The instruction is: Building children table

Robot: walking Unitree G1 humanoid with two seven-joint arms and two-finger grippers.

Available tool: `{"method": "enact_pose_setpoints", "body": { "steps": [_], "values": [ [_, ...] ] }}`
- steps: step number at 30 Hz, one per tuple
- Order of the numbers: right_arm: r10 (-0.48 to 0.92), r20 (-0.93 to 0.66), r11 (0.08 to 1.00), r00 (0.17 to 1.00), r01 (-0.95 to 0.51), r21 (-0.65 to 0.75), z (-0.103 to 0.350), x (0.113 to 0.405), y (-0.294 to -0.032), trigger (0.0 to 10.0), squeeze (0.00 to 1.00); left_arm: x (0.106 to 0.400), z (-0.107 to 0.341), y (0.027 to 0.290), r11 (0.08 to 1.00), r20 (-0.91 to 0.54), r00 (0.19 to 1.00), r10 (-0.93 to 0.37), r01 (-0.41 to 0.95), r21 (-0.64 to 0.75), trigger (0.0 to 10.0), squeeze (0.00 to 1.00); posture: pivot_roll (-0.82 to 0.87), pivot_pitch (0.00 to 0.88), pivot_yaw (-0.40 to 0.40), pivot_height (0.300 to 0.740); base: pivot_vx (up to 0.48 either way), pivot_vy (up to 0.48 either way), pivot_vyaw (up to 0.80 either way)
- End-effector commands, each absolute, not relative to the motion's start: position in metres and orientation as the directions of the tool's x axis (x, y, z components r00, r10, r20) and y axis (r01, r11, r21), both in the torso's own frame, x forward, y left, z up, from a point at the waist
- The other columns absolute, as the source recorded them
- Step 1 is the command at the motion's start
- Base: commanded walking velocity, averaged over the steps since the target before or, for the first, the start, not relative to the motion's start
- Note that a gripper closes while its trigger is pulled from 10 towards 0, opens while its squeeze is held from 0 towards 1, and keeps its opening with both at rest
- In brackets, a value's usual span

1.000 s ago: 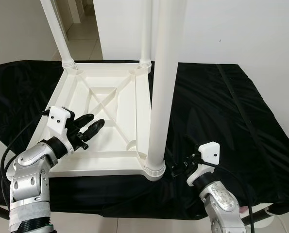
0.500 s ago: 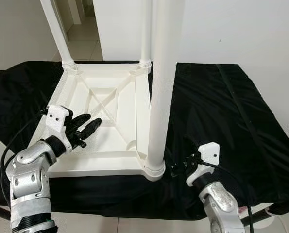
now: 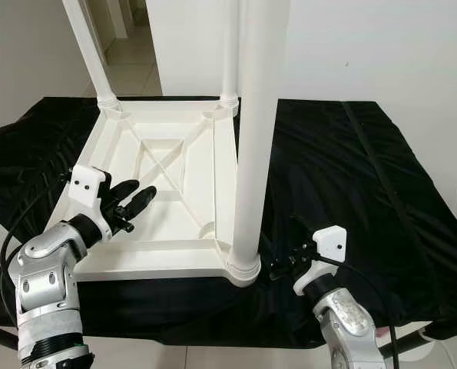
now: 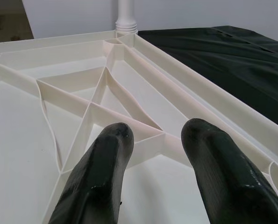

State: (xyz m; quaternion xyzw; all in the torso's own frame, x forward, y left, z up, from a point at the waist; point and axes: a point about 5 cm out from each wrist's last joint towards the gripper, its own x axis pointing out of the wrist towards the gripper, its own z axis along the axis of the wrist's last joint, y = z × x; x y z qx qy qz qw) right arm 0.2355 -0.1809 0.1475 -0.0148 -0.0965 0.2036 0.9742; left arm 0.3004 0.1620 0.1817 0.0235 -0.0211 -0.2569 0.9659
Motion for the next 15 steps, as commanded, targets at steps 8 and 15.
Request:
{"method": "enact_pose_setpoints", "body": {
  "steps": [8,15],
  "values": [
    [0.416,0.166,0.909,0.894,-0.411,-0.064,0.143,0.233,-0.175,10.0,0.00,0.306,0.178,0.179,0.998,0.030,0.998,-0.062,0.062,0.023,10.0,0.00,0.01,0.096,0.055,0.740,0.000,0.000,0.00],
    [0.417,0.164,0.909,0.894,-0.412,-0.065,0.143,0.233,-0.175,10.0,0.00,0.304,0.179,0.172,0.986,0.040,0.986,-0.163,0.161,0.038,10.0,0.00,0.01,0.097,0.056,0.740,0.000,0.000,0.00]
  ]
}}
